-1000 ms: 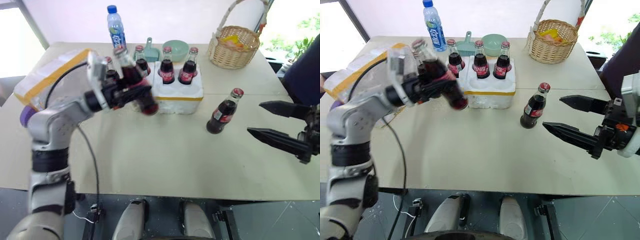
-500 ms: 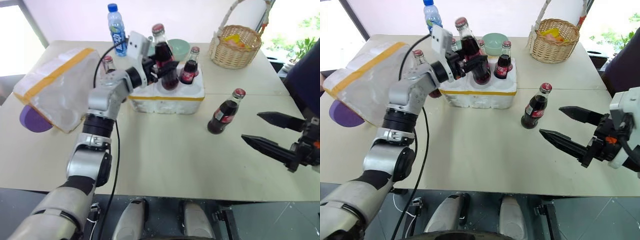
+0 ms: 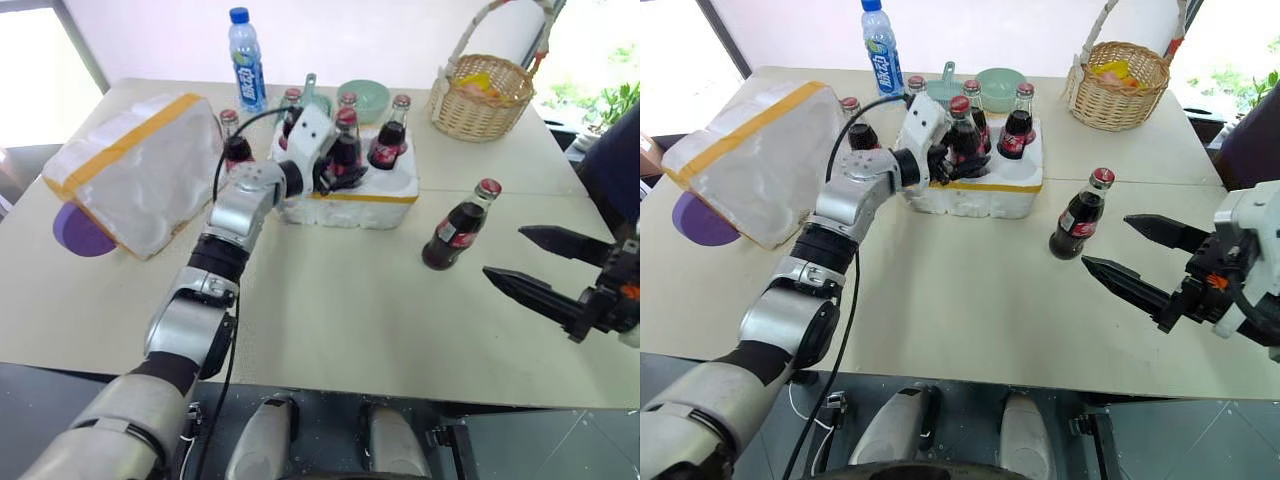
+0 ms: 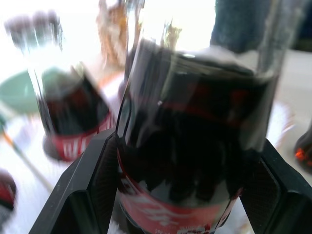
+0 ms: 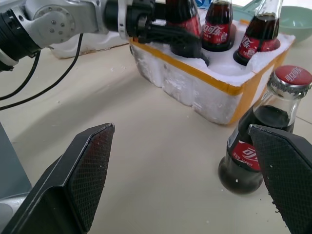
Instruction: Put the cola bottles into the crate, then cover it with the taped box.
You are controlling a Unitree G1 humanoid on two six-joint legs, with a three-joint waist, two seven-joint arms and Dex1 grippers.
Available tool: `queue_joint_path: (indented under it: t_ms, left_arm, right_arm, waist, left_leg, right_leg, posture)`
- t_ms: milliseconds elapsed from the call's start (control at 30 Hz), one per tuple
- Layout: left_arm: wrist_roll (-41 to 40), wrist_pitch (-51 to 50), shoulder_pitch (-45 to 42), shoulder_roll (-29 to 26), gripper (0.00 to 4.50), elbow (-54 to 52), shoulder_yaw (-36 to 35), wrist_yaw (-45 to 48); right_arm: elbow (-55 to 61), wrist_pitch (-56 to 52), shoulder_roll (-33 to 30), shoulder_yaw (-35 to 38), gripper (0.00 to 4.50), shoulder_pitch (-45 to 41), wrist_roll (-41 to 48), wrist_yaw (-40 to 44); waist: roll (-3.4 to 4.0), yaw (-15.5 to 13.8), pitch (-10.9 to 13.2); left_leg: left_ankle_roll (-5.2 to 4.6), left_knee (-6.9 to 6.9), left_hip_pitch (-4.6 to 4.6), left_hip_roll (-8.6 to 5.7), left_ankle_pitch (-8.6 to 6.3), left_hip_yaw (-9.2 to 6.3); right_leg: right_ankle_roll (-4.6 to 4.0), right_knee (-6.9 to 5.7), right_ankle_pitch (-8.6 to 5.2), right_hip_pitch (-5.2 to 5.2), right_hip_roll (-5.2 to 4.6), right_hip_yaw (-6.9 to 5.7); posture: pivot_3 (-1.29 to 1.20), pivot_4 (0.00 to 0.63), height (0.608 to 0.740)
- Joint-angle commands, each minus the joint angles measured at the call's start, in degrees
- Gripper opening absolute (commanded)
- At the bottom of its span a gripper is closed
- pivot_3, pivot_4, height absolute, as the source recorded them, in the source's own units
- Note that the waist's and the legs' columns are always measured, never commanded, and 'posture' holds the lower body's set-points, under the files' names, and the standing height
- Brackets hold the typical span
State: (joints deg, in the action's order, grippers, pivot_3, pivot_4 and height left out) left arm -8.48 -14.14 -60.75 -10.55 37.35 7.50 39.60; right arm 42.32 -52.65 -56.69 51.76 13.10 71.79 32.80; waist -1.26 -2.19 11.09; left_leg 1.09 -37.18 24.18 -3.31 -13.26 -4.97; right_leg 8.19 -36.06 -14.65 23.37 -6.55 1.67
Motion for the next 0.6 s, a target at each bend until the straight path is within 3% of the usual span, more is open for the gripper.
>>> queue_joint_path:
  t_ms: [33,133,267,400,600]
  left_arm:
    - [-0.6,-0.6,-2.1,0.5,3.12,-1.3,-1.6,0.2]
    - [-0.2,-1.4,-1.9,1.5,3.12,0.3,-1.1,0.0]
    - [1.5,-0.6,-1.4,3.0,4.48,3.5,0.0,-0.6]
    - [1.1,-1.8,-0.2,2.2,4.48,1.3,-1.1,-0.4]
    - [-7.2,-9.1,9.1,-5.0,4.48,-19.3,-7.7,4.0]
  right_arm:
    - [-0.6,1.8,-0.2,-0.6,4.50,-1.0,-1.0,-0.6]
    - [-0.9,2.2,-0.4,-1.8,4.50,-1.7,-1.7,-0.8]
    - [-1.6,2.3,-1.6,-3.2,4.50,-3.5,-2.4,-0.3]
    - [-2.2,2.2,-2.4,-4.0,4.50,-5.2,-2.4,0.2]
    - [-2.1,2.2,-2.0,-5.4,4.50,-6.2,-3.1,0.6]
  waist:
    - [0.01,0.1,0.0]
    - [0.01,0.0,0.0]
    - [0.02,-0.2,0.0]
    - [0.03,-0.1,0.0]
    - [0.06,1.2,0.0]
  left_leg:
    - [-0.02,0.03,0.01,0.00,-0.01,0.01]
    - [-0.03,0.07,0.01,-0.01,-0.02,0.01]
    - [-0.03,-0.04,-0.02,-0.04,-0.02,0.01]
    - [-0.03,-0.10,-0.11,-0.05,-0.02,0.00]
    - [-0.03,0.05,-0.11,0.01,-0.02,0.03]
  right_leg:
    - [0.00,-0.01,0.00,0.04,0.00,0.00]
    - [0.00,-0.03,0.00,0.07,0.01,-0.03]
    - [0.01,-0.01,0.01,-0.05,0.00,-0.03]
    - [0.07,0.03,0.04,-0.21,-0.06,-0.03]
    - [0.07,-0.06,0.04,-0.01,-0.05,-0.02]
  posture:
    - [0.00,0.150,0.734]
    - [0.00,0.150,0.734]
    - [0.00,0.150,0.734]
    - [0.00,0.150,0.734]
    - [0.00,0.150,0.734]
